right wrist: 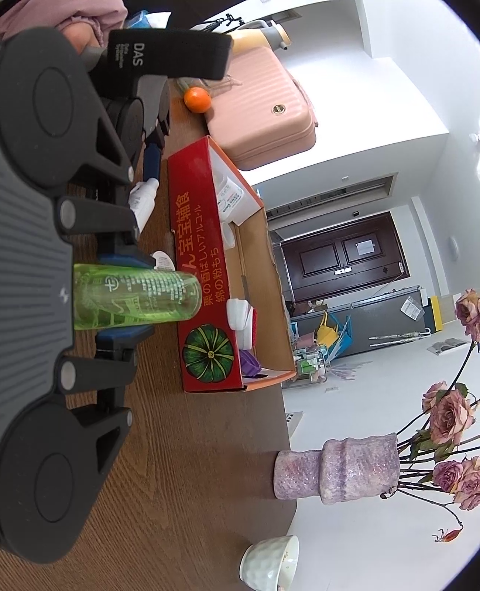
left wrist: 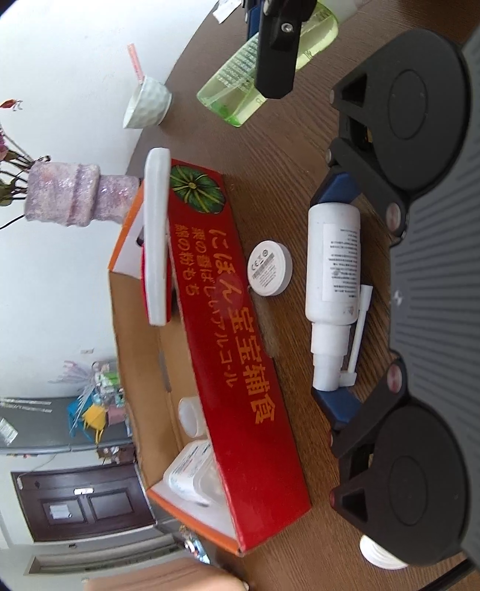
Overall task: Organize rigid objects
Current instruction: 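Carry the white and green spray bottles over the cardboard box with both grippers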
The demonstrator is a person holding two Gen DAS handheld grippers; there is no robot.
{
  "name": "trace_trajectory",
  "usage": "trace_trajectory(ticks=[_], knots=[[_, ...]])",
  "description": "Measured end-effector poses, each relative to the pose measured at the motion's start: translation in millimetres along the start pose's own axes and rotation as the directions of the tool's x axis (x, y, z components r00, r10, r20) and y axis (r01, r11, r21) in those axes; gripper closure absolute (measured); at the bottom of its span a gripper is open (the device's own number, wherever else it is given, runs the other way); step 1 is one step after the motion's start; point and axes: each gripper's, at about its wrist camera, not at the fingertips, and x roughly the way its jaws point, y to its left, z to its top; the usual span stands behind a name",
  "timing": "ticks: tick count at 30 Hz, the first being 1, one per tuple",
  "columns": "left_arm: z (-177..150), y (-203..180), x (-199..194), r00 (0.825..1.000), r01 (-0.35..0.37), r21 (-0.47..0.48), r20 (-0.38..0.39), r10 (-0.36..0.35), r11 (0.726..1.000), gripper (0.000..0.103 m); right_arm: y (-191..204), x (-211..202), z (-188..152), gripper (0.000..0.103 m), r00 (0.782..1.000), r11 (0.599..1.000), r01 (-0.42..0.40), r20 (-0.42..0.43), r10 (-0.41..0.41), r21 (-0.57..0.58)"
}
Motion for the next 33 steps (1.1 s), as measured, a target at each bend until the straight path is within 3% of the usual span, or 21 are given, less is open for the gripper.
trace_trajectory(ticks=[14,27,33], knots=[[-11.4,-4.5,-43.8,0.984,-0.14,-0.107,0.1,0.15,0.984,0.004,3.0,-11.2,1.3,0.073,0.999,1.0,-0.027,0.036,0.027,0.0],[-21.5,-18.6,-77.6,0.966,-0.189,-0.187,0.141,0.216,0.964,0.004,7.6,-20.9,2.0,0.073,0.996,0.998,-0.057,0.065,0.058,-0.005],[-23.6,-23.8,-95.9,0.948,-0.22,-0.238,0.175,0.265,0.946,0.004,12.0,-26.6,2.2,0.073,0.994,0.997,-0.077,0.077,0.077,-0.01]])
